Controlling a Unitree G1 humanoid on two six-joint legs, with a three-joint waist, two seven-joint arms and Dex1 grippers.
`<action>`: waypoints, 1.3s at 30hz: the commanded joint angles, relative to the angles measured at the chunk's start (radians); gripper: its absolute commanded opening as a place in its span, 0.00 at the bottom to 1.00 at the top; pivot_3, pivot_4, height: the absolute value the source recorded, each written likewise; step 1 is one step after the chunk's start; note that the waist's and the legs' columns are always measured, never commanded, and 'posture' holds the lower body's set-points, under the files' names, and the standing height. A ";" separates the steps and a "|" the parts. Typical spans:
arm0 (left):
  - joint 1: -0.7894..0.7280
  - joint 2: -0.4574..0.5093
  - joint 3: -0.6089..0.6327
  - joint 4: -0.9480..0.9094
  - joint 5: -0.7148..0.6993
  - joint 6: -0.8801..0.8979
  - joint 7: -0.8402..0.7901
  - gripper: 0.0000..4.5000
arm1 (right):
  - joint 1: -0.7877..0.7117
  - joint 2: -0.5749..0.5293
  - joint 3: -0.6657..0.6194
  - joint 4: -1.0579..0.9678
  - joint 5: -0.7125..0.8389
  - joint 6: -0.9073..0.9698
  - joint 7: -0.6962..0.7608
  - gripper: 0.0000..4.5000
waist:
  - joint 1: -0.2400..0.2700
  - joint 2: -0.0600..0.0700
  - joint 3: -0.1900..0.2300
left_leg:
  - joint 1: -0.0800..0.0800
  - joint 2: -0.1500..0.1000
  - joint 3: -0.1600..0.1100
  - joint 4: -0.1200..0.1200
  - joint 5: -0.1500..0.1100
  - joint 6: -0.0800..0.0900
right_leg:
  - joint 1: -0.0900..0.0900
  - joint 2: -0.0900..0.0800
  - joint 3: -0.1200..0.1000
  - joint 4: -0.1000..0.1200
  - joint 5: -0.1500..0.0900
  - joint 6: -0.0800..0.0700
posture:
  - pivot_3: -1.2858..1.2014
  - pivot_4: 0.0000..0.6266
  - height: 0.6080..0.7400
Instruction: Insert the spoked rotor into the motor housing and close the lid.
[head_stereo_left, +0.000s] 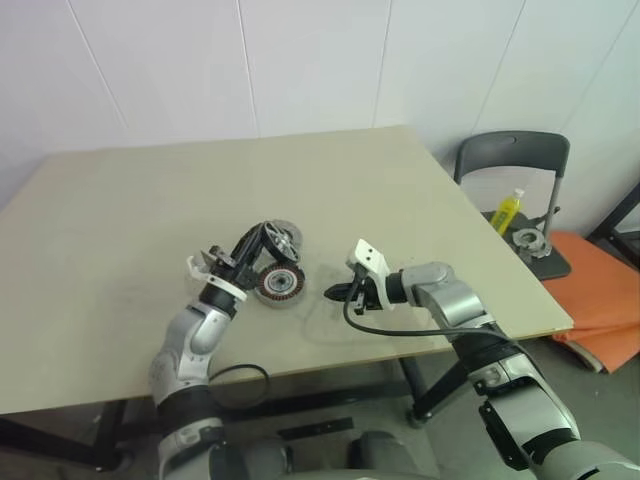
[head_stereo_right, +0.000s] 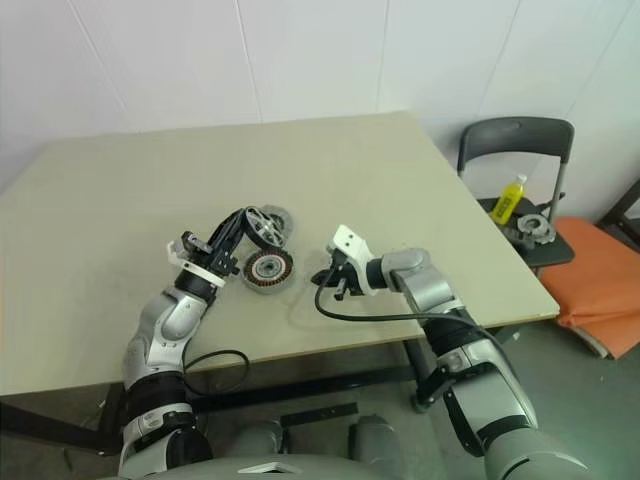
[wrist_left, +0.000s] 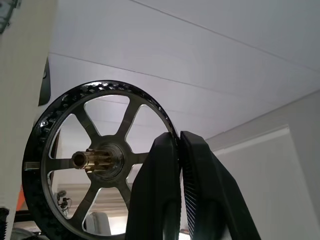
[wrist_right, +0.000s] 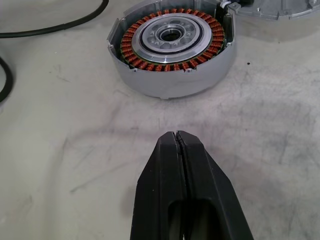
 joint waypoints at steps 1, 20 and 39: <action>0.005 -0.009 -0.020 -0.029 -0.020 -0.019 0.034 0.01 | -0.018 0.006 -0.001 -0.010 -0.003 -0.023 -0.007 0.00 | 0.003 0.000 0.000 | 0.000 0.000 0.000 0.000 0.000 0.000 | 0.000 0.000 0.000 0.000 0.000 0.000 | 0.52 0.00 1.00; 0.050 0.057 -0.138 0.022 -0.020 -0.052 0.102 0.01 | -0.006 0.013 0.001 -0.025 -0.005 -0.027 -0.030 0.00 | 0.002 0.000 0.000 | -0.001 0.000 0.000 -0.001 0.000 0.000 | -0.001 0.000 0.000 -0.002 0.000 0.000 | 0.52 0.00 1.00; 0.016 0.116 -0.147 0.129 0.005 -0.058 -0.008 0.01 | 0.000 0.019 0.001 -0.026 -0.003 -0.027 -0.036 0.00 | 0.001 0.000 0.000 | -0.003 0.000 0.000 -0.001 -0.001 0.000 | -0.003 0.000 0.000 -0.002 0.000 0.000 | 0.52 0.00 1.00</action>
